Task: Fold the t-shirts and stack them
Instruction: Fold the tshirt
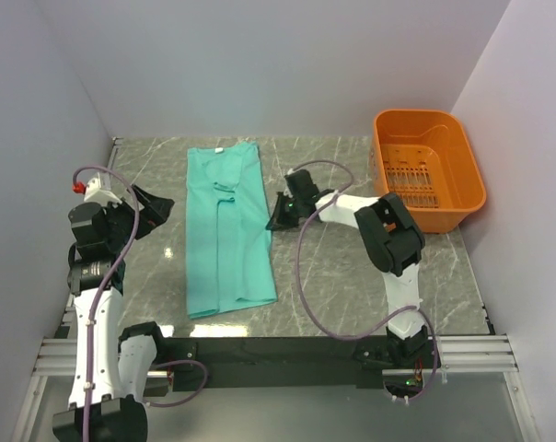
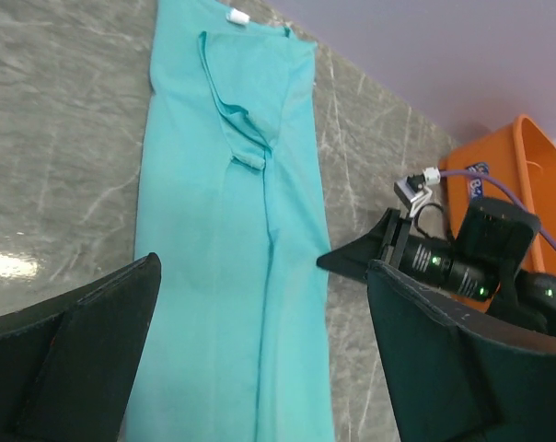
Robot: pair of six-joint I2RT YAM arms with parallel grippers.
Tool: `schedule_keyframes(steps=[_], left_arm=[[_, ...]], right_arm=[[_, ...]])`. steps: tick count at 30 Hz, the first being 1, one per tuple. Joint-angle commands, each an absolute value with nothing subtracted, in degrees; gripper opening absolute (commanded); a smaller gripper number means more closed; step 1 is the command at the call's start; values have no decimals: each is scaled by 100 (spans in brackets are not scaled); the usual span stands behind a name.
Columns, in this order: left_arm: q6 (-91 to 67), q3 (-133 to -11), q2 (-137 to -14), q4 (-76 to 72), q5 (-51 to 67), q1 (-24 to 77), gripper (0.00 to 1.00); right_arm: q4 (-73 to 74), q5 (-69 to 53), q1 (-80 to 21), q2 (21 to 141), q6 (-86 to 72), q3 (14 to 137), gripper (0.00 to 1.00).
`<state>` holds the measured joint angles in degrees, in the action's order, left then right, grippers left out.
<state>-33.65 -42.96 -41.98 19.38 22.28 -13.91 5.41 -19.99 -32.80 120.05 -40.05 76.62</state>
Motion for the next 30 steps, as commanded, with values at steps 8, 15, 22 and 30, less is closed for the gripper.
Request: schedule_keyframes(steps=[8, 15, 22, 30], left_arm=[[-3517, -4148, -4631, 1195, 3542, -1117, 99], [-3244, -4403, -5027, 1485, 3278, -150, 99], [-2980, -4509, -5001, 2074, 2822, 762, 97], [-3962, -3641, -4852, 1918, 1725, 2125, 92]], right_arm=[[2346, -2784, -1856, 11734, -1521, 8060, 1], [3109, -3533, -1898, 11716, -504, 8270, 39], [3788, -3656, -1732, 10707, 1861, 7948, 49], [4604, -4376, -1766, 8984, 5058, 6753, 52]])
